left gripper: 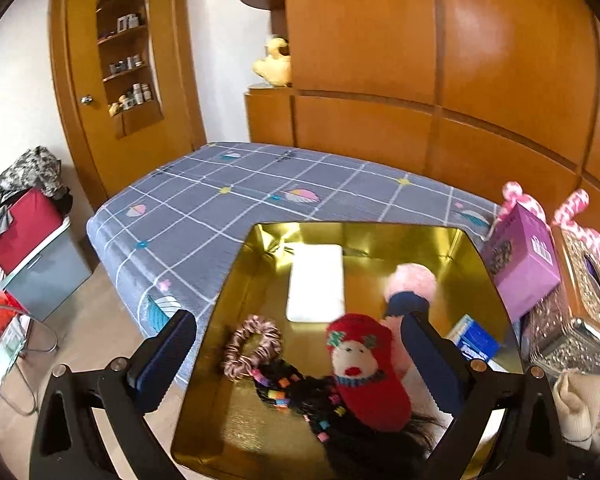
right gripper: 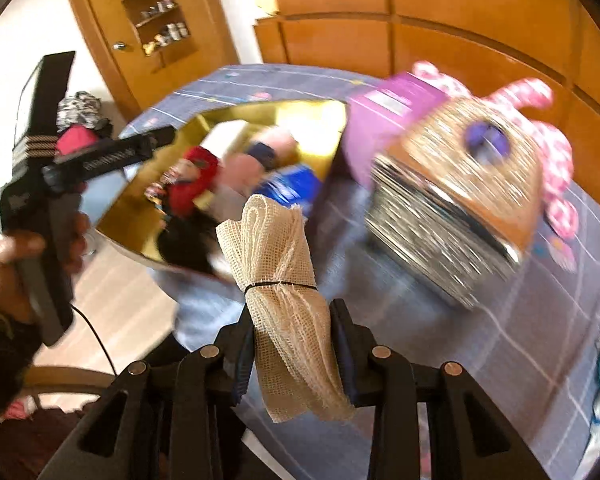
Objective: Organize soft objects
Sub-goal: 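Carry the cream cloth bundle into the gold tray with the right gripper and release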
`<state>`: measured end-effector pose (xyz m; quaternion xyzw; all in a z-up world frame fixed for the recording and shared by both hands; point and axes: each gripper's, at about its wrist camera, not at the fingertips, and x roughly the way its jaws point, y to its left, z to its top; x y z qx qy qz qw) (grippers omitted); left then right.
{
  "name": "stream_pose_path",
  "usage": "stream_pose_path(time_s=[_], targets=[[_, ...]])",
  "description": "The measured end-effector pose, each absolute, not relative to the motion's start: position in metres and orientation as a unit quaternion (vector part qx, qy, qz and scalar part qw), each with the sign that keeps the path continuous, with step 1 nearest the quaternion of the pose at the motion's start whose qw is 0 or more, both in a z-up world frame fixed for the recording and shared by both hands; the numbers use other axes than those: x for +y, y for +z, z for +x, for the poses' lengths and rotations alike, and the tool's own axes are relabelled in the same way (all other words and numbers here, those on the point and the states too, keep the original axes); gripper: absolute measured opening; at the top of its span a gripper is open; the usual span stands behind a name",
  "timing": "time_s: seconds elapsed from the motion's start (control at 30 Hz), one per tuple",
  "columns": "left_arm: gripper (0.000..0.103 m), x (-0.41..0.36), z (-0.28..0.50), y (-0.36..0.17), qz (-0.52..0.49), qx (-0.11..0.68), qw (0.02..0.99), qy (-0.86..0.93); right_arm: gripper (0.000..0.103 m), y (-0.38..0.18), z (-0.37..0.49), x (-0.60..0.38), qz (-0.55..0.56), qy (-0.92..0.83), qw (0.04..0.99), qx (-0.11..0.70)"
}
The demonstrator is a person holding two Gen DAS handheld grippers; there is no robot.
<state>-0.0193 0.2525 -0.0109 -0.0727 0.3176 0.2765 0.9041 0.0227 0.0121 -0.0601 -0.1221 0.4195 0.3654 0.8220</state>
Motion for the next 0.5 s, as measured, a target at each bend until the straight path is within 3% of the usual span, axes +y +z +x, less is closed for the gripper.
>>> stream_pose_path(time_s=[0.5], targets=[[0.103,0.28,-0.021,-0.017,-0.106,0.326,0.889,0.305,0.034,-0.026,0.054,0.073,-0.09,0.372,0.838,0.389]])
